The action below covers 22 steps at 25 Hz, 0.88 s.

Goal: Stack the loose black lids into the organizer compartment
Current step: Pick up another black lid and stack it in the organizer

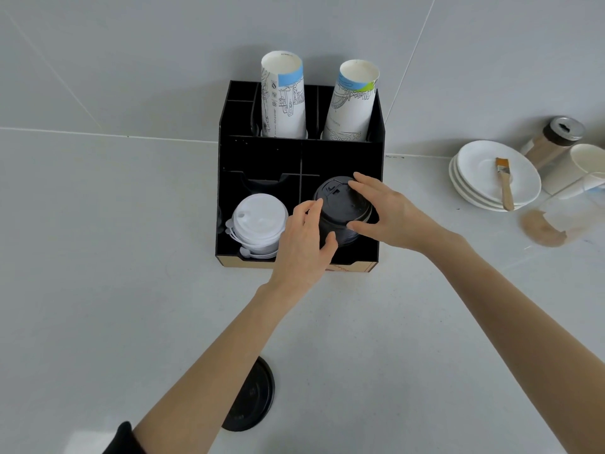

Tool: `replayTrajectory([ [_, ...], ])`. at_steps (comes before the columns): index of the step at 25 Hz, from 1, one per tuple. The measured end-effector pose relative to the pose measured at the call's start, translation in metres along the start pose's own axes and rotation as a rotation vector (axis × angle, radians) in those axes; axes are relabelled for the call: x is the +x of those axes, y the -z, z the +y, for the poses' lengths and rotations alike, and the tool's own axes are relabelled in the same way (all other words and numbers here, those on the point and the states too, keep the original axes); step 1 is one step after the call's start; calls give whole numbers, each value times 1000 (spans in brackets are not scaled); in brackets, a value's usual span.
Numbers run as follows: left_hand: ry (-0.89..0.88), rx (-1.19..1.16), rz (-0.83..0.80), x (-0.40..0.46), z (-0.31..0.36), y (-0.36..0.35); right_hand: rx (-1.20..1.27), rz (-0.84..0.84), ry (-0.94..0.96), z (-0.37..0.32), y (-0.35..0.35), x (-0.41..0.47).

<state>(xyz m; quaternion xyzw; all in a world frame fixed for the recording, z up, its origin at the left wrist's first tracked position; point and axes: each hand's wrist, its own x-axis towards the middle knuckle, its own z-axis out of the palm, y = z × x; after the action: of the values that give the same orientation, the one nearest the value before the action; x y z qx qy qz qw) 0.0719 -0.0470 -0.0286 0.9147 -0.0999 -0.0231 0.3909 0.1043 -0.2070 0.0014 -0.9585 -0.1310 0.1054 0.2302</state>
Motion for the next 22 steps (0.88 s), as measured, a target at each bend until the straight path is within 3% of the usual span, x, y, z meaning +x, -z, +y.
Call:
replayTrajectory([
  [11,24,9,-48,-50,-30,43,57,142,4,-41,-24,-45],
  [22,133,159,-260,-137,-82,62,188,77,-16,-90,-103,-111],
])
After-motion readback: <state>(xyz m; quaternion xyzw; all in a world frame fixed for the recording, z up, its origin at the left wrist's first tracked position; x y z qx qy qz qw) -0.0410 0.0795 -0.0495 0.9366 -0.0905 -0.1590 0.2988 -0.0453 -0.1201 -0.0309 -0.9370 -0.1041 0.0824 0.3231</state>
